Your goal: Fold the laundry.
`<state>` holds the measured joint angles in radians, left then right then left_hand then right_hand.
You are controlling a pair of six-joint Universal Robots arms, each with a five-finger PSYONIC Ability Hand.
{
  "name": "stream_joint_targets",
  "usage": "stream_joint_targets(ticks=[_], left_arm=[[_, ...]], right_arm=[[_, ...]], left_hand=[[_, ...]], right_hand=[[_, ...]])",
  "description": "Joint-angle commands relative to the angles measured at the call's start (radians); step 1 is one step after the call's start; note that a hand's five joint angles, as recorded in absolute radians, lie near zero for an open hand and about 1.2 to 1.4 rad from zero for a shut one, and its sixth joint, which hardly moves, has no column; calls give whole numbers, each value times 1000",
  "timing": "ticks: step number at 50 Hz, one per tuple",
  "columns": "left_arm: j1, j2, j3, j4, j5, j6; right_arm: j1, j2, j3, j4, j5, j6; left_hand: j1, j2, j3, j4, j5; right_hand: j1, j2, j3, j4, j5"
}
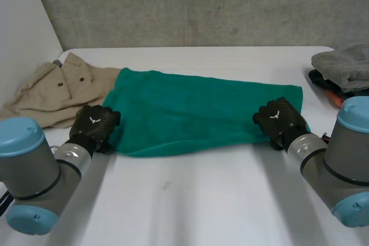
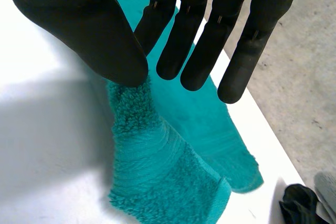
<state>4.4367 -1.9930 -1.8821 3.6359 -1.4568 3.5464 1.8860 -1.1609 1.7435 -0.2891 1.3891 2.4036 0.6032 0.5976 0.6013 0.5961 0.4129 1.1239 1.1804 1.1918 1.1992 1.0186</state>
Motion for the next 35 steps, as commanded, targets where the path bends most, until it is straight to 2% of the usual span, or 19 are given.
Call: stream_joint_targets(ticks=[1, 7, 28, 31, 34, 35], left_arm=[[32, -52, 26, -33, -27, 32], [50, -59, 31, -26, -27, 71], [66, -170, 158, -3, -5, 45], [64, -179, 172, -3, 0, 42], [59, -175, 179, -2, 6, 37], [58, -173, 182, -5, 7, 35]], right_arm=[[-30, -3, -16, 8, 4, 9], [-22, -3, -19, 11, 5, 22], [1, 4, -13, 13, 14, 15], [-1, 3, -15, 13, 14, 15], [-2, 0, -16, 11, 14, 19], [-4, 0, -18, 11, 16, 20]], left_hand=[[24, 30, 26, 31, 40], [-43, -38, -41, -36, -28], [221, 226, 223, 228, 237], [329, 335, 331, 336, 345], [792, 797, 793, 799, 807], [793, 799, 795, 800, 809]], right_hand=[[272, 216, 204, 197, 203], [272, 216, 204, 197, 203], [272, 216, 204, 197, 203], [272, 216, 204, 197, 203], [272, 216, 204, 197, 203], [272, 216, 204, 197, 203]])
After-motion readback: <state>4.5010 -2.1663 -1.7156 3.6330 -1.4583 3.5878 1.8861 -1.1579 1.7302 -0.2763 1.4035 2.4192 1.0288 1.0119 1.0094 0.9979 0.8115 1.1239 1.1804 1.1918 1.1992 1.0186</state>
